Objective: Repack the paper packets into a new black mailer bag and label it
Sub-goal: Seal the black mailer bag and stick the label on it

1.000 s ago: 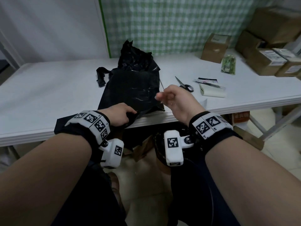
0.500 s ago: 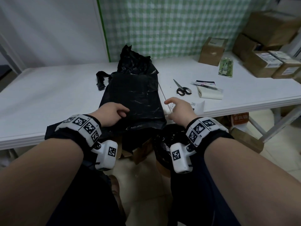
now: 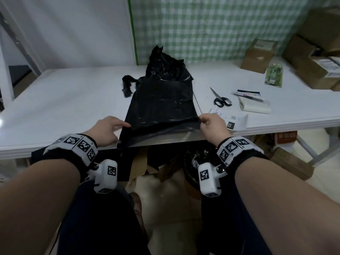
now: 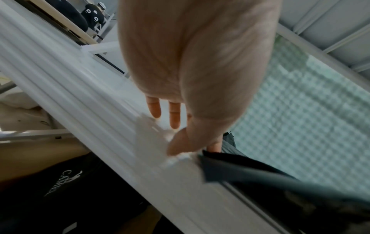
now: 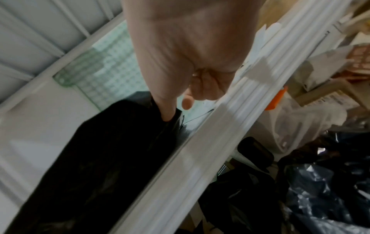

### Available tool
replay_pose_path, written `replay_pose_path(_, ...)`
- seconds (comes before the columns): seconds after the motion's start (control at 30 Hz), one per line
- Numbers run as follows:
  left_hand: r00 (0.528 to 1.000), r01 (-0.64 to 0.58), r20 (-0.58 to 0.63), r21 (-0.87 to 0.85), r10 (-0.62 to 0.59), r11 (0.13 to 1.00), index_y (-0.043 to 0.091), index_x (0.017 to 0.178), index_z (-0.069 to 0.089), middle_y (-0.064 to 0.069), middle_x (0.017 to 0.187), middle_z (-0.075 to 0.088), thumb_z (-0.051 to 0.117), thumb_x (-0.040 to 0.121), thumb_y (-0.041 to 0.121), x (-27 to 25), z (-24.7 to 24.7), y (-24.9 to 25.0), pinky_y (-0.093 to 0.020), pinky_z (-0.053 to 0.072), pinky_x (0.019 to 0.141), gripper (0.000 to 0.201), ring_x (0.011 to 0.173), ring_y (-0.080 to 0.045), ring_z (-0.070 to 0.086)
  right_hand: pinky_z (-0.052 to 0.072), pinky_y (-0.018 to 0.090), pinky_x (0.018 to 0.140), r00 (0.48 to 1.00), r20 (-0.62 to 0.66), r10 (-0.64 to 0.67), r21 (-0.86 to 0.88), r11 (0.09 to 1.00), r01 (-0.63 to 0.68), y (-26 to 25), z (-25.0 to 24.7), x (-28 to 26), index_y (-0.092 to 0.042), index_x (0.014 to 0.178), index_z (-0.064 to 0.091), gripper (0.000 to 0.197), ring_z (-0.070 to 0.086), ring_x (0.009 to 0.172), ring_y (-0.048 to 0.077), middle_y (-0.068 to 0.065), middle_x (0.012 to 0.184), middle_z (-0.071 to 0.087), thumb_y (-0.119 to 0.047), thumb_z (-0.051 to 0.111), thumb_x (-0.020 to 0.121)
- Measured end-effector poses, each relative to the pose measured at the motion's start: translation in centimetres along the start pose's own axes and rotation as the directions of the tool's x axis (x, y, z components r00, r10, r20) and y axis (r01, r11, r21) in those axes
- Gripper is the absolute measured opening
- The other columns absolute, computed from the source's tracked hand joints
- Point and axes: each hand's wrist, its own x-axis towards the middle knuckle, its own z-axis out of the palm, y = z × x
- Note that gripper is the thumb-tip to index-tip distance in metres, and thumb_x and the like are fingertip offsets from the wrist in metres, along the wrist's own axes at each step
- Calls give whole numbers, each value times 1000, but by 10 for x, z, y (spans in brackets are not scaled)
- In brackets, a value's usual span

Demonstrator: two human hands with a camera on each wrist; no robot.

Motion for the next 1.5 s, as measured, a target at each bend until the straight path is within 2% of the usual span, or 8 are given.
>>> replay_pose_path(0.23, 987, -99, -132, -60, 90, 993, 20, 116, 66, -11, 131, 51, 72, 78, 12, 0, 7, 8, -31, 27, 111, 40, 125, -25, 46, 33, 28, 61, 969, -32, 246, 317, 922, -224, 1, 4, 10, 7, 83, 66, 27, 36, 56, 17, 2, 55, 42, -18, 57, 89)
replay_pose_path(0.37, 961, -45, -265, -441, -81, 897, 7, 106, 67, -7, 105, 63, 60, 89, 18, 0, 11, 18, -27, 37, 92, 22, 101, -17, 54, 32, 26, 61, 968, -48, 247, 472, 859, -196, -2, 3, 8, -7, 68, 60, 20, 36, 55, 13, -1, 54, 39, -13, 58, 87)
replay_pose_path(0.57, 949, -112, -271, -765, -159, 634, 18, 88, 66, -1, 84, 67, 56, 91, 17, 6, 6, 26, -20, 46, 75, 10, 79, -12, 60, 38, 17, 91, 985, -67, 162, 583, 807, -93, -11, 0, 13, -2, 89, 72, 15, 61, 101, 3, -8, 100, 70, -15, 71, 82)
replay_pose_path(0.7, 958, -55, -193, -848, -211, 527, 20, 86, 63, 4, 81, 65, 50, 95, 27, 13, 4, 28, -22, 45, 60, 18, 70, -6, 60, 33, 13, 52, 992, -51, 117, 575, 815, -67, -14, -1, 14, -20, 61, 59, 23, 43, 43, -3, -15, 49, 52, -17, 70, 81)
replay_pose_path(0.97, 932, 54, -202, -744, -302, 666, 3, 93, 66, -9, 83, 64, 55, 91, 34, 25, 17, 15, -26, 47, 48, 33, 53, -17, 56, 35, 26, 70, 985, -38, 169, 257, 954, -154, -7, 13, 10, -17, 72, 54, 26, 48, 70, 16, -4, 64, 50, -34, 53, 92)
replay_pose_path(1.07, 914, 128, -235, -608, -332, 783, 1, 88, 64, -8, 61, 57, 53, 91, 37, 26, 20, 18, -28, 38, 46, 37, 34, -10, 52, 32, 25, 72, 982, -44, 184, 146, 974, -176, -7, 17, 7, -11, 79, 56, 24, 49, 82, 21, 4, 77, 56, -27, 47, 94)
replay_pose_path(1.23, 911, 131, -348, -267, -222, 955, 1, 77, 56, -14, 71, 55, 48, 94, 33, 27, 21, 29, -32, 34, 66, 37, 72, -29, 51, 27, 23, 68, 977, -44, 210, 36, 977, -208, -5, 21, 3, -11, 80, 55, 21, 46, 80, 20, 3, 80, 56, -23, 43, 95)
replay_pose_path(1.5, 911, 162, -355, -155, -208, 974, 0, 91, 53, -18, 89, 58, 45, 95, 29, 34, 27, 36, -32, 32, 68, 31, 83, -34, 50, 35, 28, 69, 969, -92, 229, -20, 972, -232, -7, 27, 0, -7, 86, 63, 31, 48, 78, 23, 6, 77, 58, -31, 46, 93)
